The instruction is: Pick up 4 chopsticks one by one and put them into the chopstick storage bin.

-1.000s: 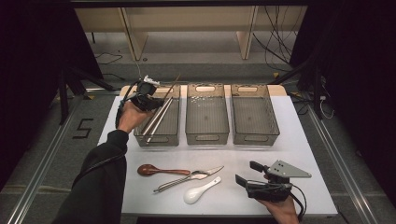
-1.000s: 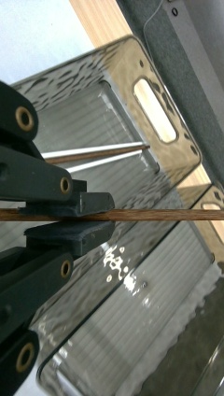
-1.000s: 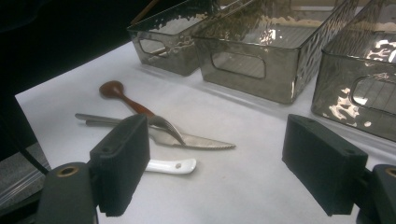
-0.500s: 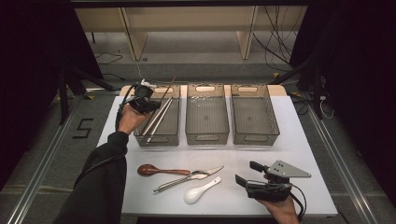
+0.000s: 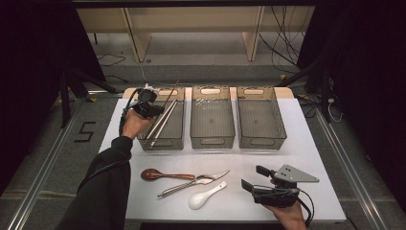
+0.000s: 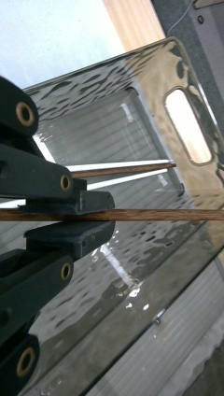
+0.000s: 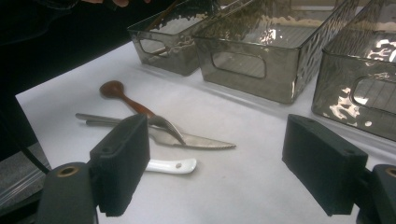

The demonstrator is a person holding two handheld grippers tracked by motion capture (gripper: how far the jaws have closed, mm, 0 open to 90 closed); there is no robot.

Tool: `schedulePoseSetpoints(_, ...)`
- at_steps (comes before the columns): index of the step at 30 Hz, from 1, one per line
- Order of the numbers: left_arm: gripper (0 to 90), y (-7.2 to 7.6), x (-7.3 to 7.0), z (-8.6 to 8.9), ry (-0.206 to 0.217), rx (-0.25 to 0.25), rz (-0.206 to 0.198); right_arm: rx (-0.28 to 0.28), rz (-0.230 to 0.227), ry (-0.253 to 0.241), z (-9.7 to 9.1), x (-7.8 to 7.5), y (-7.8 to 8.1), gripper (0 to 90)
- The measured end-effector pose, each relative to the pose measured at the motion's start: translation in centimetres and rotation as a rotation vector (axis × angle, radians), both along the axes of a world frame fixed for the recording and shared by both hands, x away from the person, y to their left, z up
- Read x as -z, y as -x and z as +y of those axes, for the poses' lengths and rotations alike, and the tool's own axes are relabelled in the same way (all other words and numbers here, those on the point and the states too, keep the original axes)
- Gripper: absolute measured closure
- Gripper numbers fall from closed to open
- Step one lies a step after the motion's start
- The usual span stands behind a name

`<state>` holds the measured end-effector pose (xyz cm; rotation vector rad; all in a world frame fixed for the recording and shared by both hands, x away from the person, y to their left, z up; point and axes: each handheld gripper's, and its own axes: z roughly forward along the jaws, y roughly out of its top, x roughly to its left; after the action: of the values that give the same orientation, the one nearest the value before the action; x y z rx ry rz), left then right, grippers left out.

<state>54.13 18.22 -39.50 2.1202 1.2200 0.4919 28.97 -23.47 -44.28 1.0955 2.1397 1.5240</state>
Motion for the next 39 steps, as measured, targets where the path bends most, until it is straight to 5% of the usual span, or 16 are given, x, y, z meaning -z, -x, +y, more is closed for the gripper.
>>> schedulePoseSetpoints(7, 74.2, 0.1, 0.1, 0.4, 0.015, -0.028, 0.005, -0.002, -0.001, 0.001, 0.0, 0.0, 0.0, 23.7)
schedulePoseSetpoints(22, 43.5, 2.0, -2.1, -0.1, 0.104, -0.008, 0.038, 0.000, -0.003, 0.000, 0.0, 0.0, 0.0, 23.7)
schedulePoseSetpoints(39, 31.3, 5.8, -2.2, 0.0, 0.157, 0.059, 0.047, 0.000, -0.001, 0.001, 0.1, 0.0, 0.1, 23.7)
